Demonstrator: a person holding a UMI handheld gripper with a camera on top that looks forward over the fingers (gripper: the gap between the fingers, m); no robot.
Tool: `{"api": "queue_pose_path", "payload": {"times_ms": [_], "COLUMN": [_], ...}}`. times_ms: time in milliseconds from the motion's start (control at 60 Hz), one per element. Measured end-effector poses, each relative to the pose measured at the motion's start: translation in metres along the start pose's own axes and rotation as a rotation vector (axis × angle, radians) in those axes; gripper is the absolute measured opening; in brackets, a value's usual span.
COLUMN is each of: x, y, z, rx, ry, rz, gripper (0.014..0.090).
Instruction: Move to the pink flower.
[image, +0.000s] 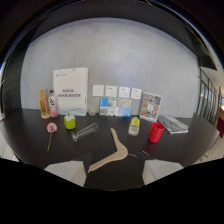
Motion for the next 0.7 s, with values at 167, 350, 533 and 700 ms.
{"api": "queue_pose_path", "payload": {"times_ms": [167,350,533,700], "x": [0.004,0.001,-0.038,-0.097], "y": [0.007,0.021,0.041,0.047], "z": [-0.018,-0.044,-0.054,-0.050], "rx": [-0.008,-0.020,-0.069,-0.090], "ry": [0.006,0.012,-0.043,-0.122], "rz": [0.002,-0.001,-0.003,-0.025], "gripper": [0.0854,0.0854,0.0854,0.0858]}}
